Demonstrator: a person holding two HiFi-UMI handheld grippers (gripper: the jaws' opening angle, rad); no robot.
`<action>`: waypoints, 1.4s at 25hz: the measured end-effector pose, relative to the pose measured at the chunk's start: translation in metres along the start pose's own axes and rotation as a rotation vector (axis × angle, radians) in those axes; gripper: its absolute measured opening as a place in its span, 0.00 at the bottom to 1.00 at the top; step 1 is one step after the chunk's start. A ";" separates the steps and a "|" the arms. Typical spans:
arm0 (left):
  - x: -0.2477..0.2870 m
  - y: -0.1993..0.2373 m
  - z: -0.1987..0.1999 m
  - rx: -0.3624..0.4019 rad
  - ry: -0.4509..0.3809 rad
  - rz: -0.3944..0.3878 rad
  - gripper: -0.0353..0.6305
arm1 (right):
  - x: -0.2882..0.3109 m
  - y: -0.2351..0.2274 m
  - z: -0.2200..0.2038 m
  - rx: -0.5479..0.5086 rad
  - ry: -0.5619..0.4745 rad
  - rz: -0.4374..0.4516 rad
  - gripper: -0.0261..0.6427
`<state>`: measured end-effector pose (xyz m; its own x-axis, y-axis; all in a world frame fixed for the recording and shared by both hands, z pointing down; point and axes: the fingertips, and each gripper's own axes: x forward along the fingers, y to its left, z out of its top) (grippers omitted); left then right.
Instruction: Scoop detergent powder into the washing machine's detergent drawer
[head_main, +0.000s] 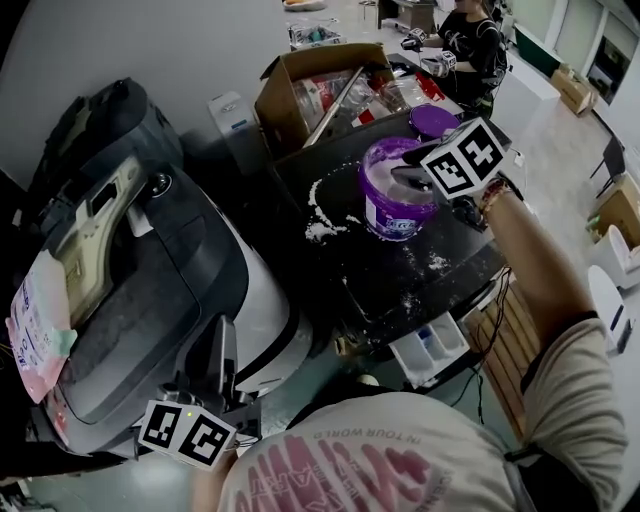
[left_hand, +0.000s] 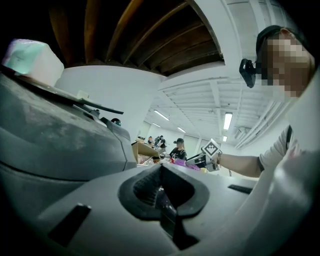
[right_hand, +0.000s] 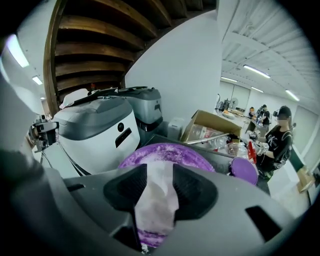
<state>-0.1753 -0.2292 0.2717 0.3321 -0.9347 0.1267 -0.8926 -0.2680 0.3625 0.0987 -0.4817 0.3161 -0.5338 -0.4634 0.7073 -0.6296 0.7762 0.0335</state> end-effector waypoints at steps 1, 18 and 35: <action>-0.002 0.001 -0.001 0.000 0.000 0.005 0.06 | 0.002 -0.002 0.000 -0.002 0.006 0.000 0.28; -0.016 0.012 0.001 -0.015 -0.018 0.042 0.06 | 0.013 0.008 -0.003 -0.008 0.077 0.051 0.05; -0.017 0.013 -0.005 -0.039 -0.028 0.025 0.06 | -0.027 -0.034 -0.017 -0.064 -0.003 -0.212 0.04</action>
<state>-0.1907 -0.2160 0.2783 0.3012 -0.9471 0.1108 -0.8877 -0.2361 0.3953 0.1445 -0.4884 0.3074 -0.3950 -0.6203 0.6776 -0.6906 0.6869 0.2262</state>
